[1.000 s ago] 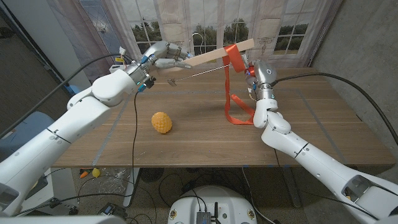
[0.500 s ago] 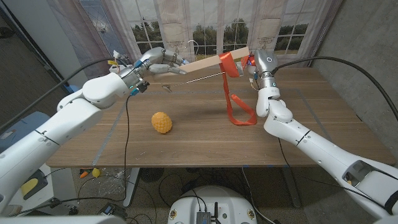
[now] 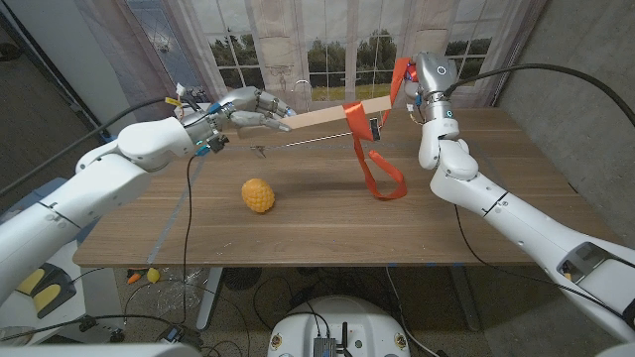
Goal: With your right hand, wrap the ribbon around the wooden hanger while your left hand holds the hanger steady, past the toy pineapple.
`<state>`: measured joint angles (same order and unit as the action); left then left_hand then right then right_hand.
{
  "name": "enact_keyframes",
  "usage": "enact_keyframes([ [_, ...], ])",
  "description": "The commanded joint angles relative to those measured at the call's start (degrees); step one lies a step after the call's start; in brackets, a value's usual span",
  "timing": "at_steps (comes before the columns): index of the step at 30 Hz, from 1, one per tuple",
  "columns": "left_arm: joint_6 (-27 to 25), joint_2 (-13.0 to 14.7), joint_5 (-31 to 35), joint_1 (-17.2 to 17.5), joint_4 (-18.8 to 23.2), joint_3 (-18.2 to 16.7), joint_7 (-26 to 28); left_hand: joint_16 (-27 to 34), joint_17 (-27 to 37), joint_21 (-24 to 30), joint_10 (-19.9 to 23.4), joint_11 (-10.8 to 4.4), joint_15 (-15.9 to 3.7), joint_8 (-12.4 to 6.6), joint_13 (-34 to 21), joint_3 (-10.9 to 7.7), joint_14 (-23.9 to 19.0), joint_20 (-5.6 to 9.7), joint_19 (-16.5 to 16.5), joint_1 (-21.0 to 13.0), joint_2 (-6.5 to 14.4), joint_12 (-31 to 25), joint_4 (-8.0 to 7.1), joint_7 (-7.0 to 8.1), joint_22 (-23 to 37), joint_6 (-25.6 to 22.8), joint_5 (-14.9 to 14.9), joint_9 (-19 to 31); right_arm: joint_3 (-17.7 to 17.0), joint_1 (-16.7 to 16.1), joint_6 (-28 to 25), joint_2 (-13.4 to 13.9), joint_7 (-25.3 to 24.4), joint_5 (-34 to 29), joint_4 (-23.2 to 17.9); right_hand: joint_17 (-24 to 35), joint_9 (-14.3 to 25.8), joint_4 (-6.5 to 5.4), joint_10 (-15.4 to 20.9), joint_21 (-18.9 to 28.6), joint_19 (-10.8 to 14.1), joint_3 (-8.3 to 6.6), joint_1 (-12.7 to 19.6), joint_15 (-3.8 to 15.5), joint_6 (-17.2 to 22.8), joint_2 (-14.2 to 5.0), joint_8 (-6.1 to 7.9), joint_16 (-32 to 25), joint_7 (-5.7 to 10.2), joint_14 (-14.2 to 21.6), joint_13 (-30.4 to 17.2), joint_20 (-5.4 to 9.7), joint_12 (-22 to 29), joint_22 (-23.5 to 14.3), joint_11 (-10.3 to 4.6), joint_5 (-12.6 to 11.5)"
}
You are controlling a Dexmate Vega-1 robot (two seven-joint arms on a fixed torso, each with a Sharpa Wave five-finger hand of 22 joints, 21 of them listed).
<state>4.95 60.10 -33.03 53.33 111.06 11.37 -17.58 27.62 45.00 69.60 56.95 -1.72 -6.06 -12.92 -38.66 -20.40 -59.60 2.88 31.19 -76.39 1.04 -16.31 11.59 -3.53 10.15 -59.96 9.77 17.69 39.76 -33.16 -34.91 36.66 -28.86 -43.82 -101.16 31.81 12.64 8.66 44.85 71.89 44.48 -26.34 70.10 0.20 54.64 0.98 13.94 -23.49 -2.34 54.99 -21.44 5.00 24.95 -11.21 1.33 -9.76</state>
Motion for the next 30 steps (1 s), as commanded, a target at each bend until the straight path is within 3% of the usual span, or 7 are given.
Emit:
enact_keyframes([
  [1, -4.7, 4.9, 0.3, -0.6, 1.4, 0.5, -2.2, -0.2, 0.3, 0.2, 0.2, 0.15, -6.98, -0.22, -0.3, -2.73, -4.2, 1.29, -0.3, -5.0, 5.2, 0.1, -2.16, -1.46, 0.1, -1.0, 0.5, 0.3, 1.0, 3.1, -0.1, 1.2, 3.9, -4.7, -1.5, 0.1, 0.3, -0.48, 2.2, 0.7, -0.2, -0.96, 10.3, 12.57, 0.3, -10.38, 0.27, 0.1, -0.03, 8.1, -0.2, 7.28, 0.0, -0.1, 1.79, -0.3],
  [12, -7.7, 6.0, 2.1, -1.8, 2.1, 1.8, -1.0, -0.3, 0.5, 0.3, 0.2, 0.26, -6.95, -0.18, -0.4, -2.87, -4.1, 1.27, -0.5, -5.0, 5.2, 0.3, -2.17, -1.44, 0.1, -1.0, 0.5, 0.4, 1.2, 4.8, 3.8, 0.8, 4.4, -7.1, -1.8, 0.1, 0.3, -0.48, 2.3, 1.1, -0.4, -0.99, 10.3, 12.56, 0.4, -10.39, 0.14, 0.2, 0.13, 8.1, -0.3, 7.28, -0.3, 0.0, 1.75, -0.3],
  [20, -10.2, 5.2, 4.6, -4.2, 2.1, 4.2, 0.1, -0.5, 0.4, 0.4, 0.2, 0.19, -6.91, -0.11, -0.6, -2.96, -4.3, 1.26, -0.6, -4.9, 5.2, 0.4, -2.22, -1.35, 0.1, -1.0, 0.5, 0.5, 1.2, 5.2, 8.5, 0.4, 2.9, -8.5, -3.0, 0.1, 0.3, -0.44, 2.4, 1.3, -0.6, -1.03, 10.3, 12.56, 0.4, -10.38, 0.03, 0.2, 0.10, 8.2, -0.4, 7.28, -0.4, 0.1, 1.70, -0.3],
  [30, -14.0, 3.6, 8.6, -8.1, 2.2, 7.5, 1.4, -0.6, 0.5, 0.6, 0.4, 0.33, -6.88, -0.02, -0.6, -3.09, -4.4, 1.29, -0.7, -4.8, 5.2, 0.7, -2.22, -1.37, 0.1, -1.1, 0.5, 0.6, -0.7, 3.1, 13.9, 0.3, -1.9, -10.0, -6.9, 0.1, 0.3, -0.39, 2.5, 1.5, -0.7, -1.07, 10.3, 12.60, 0.5, -10.36, -0.02, 0.3, 0.10, 8.2, -0.5, 7.28, -0.5, 0.2, 1.78, -0.3],
])
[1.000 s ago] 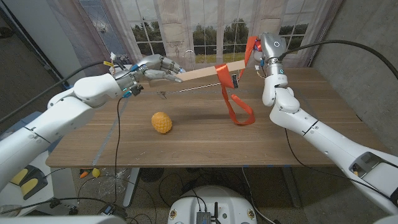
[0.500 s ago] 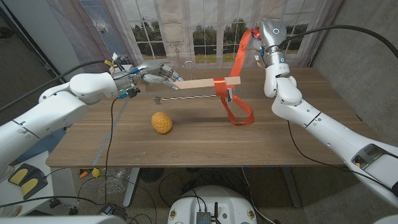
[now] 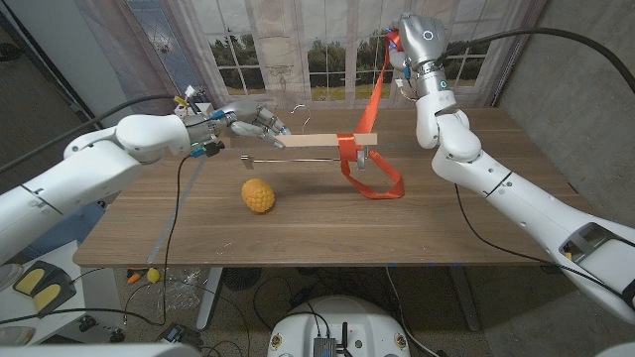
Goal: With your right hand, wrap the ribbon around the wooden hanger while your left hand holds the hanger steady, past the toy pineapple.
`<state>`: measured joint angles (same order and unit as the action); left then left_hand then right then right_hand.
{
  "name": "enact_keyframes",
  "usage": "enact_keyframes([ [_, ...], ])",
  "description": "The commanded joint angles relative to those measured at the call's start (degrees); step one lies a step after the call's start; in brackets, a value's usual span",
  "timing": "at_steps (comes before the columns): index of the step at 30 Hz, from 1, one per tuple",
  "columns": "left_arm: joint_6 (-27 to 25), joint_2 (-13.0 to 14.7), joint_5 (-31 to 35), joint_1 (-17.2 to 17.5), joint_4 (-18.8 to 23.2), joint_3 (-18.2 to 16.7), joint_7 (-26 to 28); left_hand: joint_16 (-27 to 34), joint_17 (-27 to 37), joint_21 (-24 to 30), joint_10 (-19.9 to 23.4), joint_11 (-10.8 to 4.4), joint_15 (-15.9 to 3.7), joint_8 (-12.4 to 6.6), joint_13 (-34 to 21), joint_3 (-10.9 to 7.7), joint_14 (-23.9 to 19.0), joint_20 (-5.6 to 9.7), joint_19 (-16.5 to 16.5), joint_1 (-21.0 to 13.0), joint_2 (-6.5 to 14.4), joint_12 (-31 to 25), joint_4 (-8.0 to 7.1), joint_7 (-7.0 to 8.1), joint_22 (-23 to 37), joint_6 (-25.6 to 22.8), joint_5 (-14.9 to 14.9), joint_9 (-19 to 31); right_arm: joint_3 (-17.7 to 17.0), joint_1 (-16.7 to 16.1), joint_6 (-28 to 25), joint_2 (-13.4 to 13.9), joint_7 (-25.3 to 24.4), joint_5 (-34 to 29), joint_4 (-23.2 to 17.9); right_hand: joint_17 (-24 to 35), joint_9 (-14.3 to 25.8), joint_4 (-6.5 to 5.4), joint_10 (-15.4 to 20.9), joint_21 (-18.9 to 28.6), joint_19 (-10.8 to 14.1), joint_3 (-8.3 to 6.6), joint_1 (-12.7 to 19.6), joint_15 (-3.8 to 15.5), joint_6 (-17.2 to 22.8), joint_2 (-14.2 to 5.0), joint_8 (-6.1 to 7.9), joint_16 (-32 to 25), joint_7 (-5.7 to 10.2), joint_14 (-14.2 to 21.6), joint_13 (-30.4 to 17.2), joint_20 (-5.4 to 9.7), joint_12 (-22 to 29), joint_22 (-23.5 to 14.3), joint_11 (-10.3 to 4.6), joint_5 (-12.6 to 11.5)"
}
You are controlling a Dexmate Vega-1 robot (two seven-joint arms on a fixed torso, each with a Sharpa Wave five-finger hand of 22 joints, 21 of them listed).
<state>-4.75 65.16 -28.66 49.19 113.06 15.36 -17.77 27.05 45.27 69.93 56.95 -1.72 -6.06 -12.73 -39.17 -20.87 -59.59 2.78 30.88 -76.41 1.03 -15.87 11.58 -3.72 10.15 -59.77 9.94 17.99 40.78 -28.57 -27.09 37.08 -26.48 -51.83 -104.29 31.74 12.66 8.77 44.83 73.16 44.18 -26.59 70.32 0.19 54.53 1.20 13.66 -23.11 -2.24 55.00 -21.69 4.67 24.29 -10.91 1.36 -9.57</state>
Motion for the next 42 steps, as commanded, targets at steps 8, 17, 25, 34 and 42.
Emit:
enact_keyframes([
  [8, -4.5, -4.7, 7.2, -6.8, -1.6, 6.1, 2.9, -0.1, 0.4, 0.4, 0.5, 0.22, -6.88, -0.14, 0.0, -2.69, -4.5, 1.42, -0.5, -4.7, 5.2, 0.4, -2.21, -1.16, 0.1, -1.4, 0.3, 0.4, -3.2, -3.9, 10.4, 0.4, -6.4, -2.9, -7.2, 0.2, 0.3, -0.46, 2.6, 0.5, -0.5, -0.86, 10.1, 12.60, 0.6, -10.59, 0.15, -0.1, -0.04, 8.3, -0.3, 7.61, 0.0, -0.1, 1.65, -0.5],
  [17, -2.7, -8.1, 8.8, -8.3, -4.2, 7.4, 4.7, -0.3, 0.3, 0.6, 0.8, 0.12, -6.88, -0.01, -0.1, -2.79, -4.6, 1.48, -0.5, -4.7, 5.2, 0.5, -2.20, -1.17, 0.1, -1.4, 0.3, 0.4, -4.6, -6.9, 14.6, 1.1, -8.7, -5.3, -10.8, 0.2, 0.3, -0.40, 2.7, 0.8, -0.6, -0.90, 10.2, 12.63, 0.7, -10.56, 0.07, -0.1, -0.15, 8.5, -0.4, 7.60, -0.2, 0.0, 1.77, -0.4],
  [25, -2.2, -10.7, 9.9, -8.3, -5.2, 7.1, 8.9, -0.5, 0.1, 0.8, 0.9, 0.08, -6.84, -0.01, -0.1, -2.85, -4.9, 1.55, -0.5, -4.7, 5.1, 0.7, -2.17, -1.04, 0.1, -1.8, 0.3, 0.3, -7.2, -11.6, 16.3, 1.2, -11.5, -5.5, -14.3, 0.2, 0.3, -0.41, 2.7, 1.1, -0.7, -0.95, 10.2, 12.57, 0.7, -10.58, -0.04, 0.0, -0.06, 8.5, -0.5, 7.59, -0.3, 0.1, 1.69, -0.4],
  [34, -1.2, -14.1, 12.5, -7.9, -5.8, 6.8, 15.4, -0.5, 0.2, 1.0, 1.1, 0.10, -6.76, 0.10, -0.2, -2.90, -5.1, 1.58, -0.6, -4.6, 5.1, 0.8, -2.18, -1.13, 0.1, -1.9, 0.3, 0.2, -11.9, -21.1, 16.3, 1.0, -14.6, -1.9, -19.6, 0.2, 0.3, -0.37, 2.8, 1.3, -0.8, -1.01, 10.2, 12.60, 0.8, -10.57, -0.11, 0.0, -0.01, 8.6, -0.6, 7.60, -0.5, 0.1, 1.82, -0.4],
  [42, -0.6, -16.1, 13.3, -8.9, -6.9, 7.4, 16.8, -0.6, 0.3, 1.2, 1.2, -0.11, -6.86, 0.17, -0.4, -2.93, -5.2, 1.64, -0.6, -4.5, 5.0, 0.9, -2.17, -1.13, 0.1, -1.9, 0.3, 0.2, -15.0, -28.1, 16.8, 1.1, -14.7, 1.5, -23.0, 0.2, 0.3, -0.33, 2.9, 1.6, -0.9, -1.06, 10.2, 12.59, 0.7, -10.57, -0.21, 0.0, -0.16, 8.6, -0.7, 7.60, -0.6, 0.1, 1.81, -0.4],
])
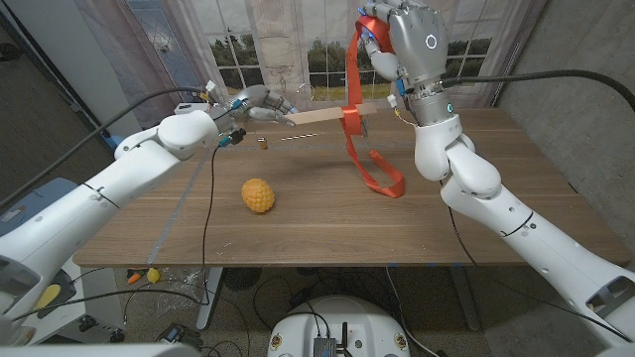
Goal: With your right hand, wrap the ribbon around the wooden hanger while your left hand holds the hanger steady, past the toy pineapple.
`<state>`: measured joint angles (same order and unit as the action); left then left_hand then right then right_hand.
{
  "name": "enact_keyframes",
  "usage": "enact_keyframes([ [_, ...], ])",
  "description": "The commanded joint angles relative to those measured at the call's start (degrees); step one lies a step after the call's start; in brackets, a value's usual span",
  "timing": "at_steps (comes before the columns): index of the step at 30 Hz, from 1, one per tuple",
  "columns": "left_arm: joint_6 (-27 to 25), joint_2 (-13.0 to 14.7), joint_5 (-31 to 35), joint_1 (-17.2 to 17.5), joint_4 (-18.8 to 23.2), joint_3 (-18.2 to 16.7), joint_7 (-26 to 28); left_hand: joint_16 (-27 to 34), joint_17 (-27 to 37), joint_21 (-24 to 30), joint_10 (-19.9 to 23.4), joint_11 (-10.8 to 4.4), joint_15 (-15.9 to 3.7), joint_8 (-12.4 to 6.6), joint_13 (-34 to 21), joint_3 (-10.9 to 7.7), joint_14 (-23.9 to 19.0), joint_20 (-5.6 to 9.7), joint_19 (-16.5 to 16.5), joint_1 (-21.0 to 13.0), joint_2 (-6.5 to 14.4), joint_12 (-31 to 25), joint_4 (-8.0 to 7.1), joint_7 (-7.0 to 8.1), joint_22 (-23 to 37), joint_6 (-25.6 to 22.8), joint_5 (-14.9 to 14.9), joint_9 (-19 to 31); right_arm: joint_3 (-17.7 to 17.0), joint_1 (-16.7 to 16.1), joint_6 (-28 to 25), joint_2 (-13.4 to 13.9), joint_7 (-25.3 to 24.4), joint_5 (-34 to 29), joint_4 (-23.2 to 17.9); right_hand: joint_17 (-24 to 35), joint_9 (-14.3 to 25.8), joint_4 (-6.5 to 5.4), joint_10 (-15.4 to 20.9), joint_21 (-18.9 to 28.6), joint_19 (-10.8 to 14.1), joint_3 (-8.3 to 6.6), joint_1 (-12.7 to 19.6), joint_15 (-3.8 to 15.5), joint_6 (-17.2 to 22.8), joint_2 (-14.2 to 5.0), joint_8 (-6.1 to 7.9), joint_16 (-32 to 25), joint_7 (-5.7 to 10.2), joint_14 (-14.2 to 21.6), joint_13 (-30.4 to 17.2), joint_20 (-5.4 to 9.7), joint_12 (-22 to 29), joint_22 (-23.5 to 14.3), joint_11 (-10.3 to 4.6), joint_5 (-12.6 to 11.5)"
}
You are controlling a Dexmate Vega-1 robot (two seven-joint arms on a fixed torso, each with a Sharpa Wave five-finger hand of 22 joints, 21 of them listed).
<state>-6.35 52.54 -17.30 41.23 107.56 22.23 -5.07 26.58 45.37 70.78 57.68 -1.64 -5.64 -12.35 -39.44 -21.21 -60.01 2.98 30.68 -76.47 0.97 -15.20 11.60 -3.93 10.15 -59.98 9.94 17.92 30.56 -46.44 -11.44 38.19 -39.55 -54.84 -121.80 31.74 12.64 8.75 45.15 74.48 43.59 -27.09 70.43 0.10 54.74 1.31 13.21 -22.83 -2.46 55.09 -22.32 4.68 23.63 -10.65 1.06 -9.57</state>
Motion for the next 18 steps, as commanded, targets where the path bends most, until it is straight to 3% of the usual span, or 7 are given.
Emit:
enact_keyframes([
  [1, 1.1, -3.7, 2.1, -0.9, -1.3, 0.5, 4.5, -0.1, 0.2, 0.4, 0.4, -0.18, -7.25, -0.20, -0.1, -2.60, -4.8, 1.44, -0.4, -4.5, 5.1, 0.2, -2.21, -0.91, 0.1, -1.7, 0.3, 0.3, -5.2, -11.1, 1.3, -0.2, -1.7, 5.1, -5.8, 0.3, 0.3, -0.31, 2.6, 0.3, -0.3, -0.57, 10.1, 12.67, 0.5, -10.67, 0.22, -0.3, 0.06, 8.6, -0.1, 7.59, 0.0, -0.1, 2.14, -0.4],
  [18, 0.4, -5.6, 3.8, -1.4, 0.4, 0.3, 7.8, -0.3, 0.4, 0.7, 0.5, 0.00, -7.25, -0.08, -0.3, -2.69, -4.8, 1.49, -0.5, -4.4, 5.1, 0.4, -2.21, -0.95, 0.1, -1.7, 0.3, 0.3, -10.2, -25.3, 2.8, -2.5, -6.6, 11.6, -7.9, 0.3, 0.4, -0.27, 2.8, 0.7, -0.5, -0.68, 10.2, 12.63, 0.6, -10.67, 0.11, -0.2, -0.04, 8.7, -0.3, 7.59, -0.2, -0.1, 2.22, -0.4],
])
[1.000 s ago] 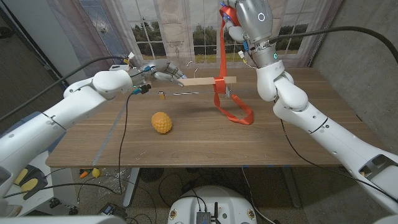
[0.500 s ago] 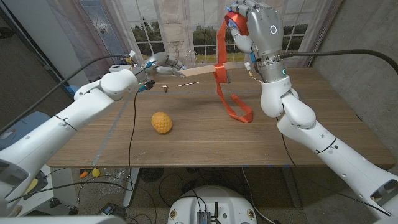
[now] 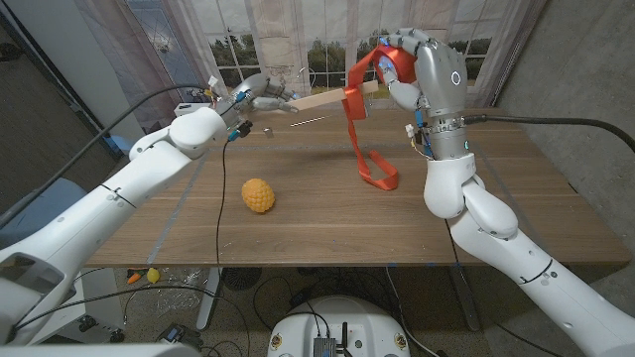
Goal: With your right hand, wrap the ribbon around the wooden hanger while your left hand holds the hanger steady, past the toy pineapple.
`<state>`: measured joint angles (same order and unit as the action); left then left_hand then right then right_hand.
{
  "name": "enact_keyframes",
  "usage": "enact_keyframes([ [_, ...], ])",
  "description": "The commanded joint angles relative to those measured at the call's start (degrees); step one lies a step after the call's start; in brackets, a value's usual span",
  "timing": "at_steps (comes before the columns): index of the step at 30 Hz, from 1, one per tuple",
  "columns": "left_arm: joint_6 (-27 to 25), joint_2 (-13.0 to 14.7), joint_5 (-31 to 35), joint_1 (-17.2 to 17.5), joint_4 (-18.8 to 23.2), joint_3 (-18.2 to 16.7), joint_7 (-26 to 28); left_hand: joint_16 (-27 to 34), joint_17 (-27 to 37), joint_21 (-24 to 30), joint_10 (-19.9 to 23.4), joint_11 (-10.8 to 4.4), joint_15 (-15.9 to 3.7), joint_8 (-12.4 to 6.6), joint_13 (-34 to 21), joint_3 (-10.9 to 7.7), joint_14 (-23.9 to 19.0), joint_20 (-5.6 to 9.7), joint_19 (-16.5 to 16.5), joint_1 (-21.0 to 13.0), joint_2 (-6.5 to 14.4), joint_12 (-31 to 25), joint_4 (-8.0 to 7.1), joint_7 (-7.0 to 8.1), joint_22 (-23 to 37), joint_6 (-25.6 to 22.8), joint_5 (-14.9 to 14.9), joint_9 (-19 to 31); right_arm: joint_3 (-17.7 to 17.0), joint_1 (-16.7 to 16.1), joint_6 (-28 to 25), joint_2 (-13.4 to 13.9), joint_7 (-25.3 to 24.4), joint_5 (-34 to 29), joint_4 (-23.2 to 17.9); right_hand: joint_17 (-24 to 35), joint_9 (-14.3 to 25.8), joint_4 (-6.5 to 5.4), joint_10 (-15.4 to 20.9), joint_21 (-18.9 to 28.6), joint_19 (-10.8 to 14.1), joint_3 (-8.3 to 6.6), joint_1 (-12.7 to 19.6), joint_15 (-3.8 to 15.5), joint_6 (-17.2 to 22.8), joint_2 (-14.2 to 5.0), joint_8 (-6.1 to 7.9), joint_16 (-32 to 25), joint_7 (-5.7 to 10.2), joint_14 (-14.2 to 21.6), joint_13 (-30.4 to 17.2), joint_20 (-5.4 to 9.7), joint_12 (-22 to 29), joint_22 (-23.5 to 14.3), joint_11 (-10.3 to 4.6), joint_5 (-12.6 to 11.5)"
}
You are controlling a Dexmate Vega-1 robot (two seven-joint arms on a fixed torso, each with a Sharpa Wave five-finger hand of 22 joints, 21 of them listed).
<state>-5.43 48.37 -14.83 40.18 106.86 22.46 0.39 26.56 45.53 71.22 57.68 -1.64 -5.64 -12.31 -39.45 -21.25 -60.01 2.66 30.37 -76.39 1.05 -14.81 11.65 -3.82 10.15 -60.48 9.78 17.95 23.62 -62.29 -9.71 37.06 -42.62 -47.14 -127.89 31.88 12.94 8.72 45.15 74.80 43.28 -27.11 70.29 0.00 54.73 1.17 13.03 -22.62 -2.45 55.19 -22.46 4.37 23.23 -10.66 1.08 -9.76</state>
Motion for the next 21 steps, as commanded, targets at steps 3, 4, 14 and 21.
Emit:
enact_keyframes([
  [3, -0.4, -1.9, 1.6, -0.2, 1.3, 0.0, 3.2, -0.3, 0.4, 0.3, 0.6, -0.05, -7.26, -0.11, -0.2, -2.66, -4.8, 1.82, -0.2, -4.5, 4.9, 0.1, -2.24, -1.08, 0.1, -1.3, 0.5, 0.3, -3.6, -11.9, 1.1, -2.3, -4.2, 5.2, -2.0, 0.2, 0.1, -0.22, 2.8, 0.4, -0.3, -0.69, 10.3, 12.74, 0.6, -10.52, 0.26, -0.4, -0.10, 8.5, -0.2, 7.91, 0.2, 0.0, 2.20, -0.2],
  [4, -0.4, -2.0, 1.8, -0.3, 1.4, 0.0, 3.3, -0.3, 0.2, 0.3, 0.5, -0.10, -7.25, -0.11, -0.3, -2.67, -4.9, 1.84, -0.3, -4.5, 4.9, 0.2, -2.24, -1.03, 0.1, -1.4, 0.5, 0.2, -3.8, -12.6, 1.1, -2.6, -4.4, 5.6, -2.0, 0.2, 0.1, -0.21, 2.9, 0.5, -0.3, -0.70, 10.4, 12.75, 0.6, -10.51, 0.26, -0.4, -0.10, 8.5, -0.2, 7.91, 0.2, 0.0, 2.25, -0.2],
  [14, 0.8, -3.6, 2.9, -0.4, 1.7, -0.1, 5.3, -0.4, 0.3, 0.5, 0.8, -0.07, -7.25, -0.08, -0.3, -2.74, -5.1, 1.86, -0.4, -4.4, 4.9, 0.3, -2.21, -1.03, 0.1, -1.5, 0.5, 0.3, -3.7, -16.5, 0.7, -4.4, -5.4, 7.4, -1.2, 0.2, 0.1, -0.22, 3.0, 0.6, -0.4, -0.76, 10.3, 12.71, 0.7, -10.53, 0.23, -0.4, -0.26, 8.6, -0.4, 7.91, 0.1, 0.0, 2.35, -0.2],
  [21, 2.0, -4.7, 3.4, 0.5, 2.0, -0.8, 7.4, -0.5, 0.3, 0.6, 0.9, -0.07, -7.26, -0.05, -0.2, -2.77, -5.1, 1.88, -0.4, -4.4, 4.9, 0.4, -2.20, -1.06, 0.1, -1.6, 0.5, 0.2, -3.0, -16.7, 0.6, -5.4, -4.6, 9.7, 1.0, 0.2, 0.1, -0.21, 2.9, 0.8, -0.5, -0.81, 10.4, 12.67, 0.8, -10.52, 0.18, -0.4, -0.26, 8.6, -0.5, 7.91, 0.0, 0.0, 2.33, -0.2],
])
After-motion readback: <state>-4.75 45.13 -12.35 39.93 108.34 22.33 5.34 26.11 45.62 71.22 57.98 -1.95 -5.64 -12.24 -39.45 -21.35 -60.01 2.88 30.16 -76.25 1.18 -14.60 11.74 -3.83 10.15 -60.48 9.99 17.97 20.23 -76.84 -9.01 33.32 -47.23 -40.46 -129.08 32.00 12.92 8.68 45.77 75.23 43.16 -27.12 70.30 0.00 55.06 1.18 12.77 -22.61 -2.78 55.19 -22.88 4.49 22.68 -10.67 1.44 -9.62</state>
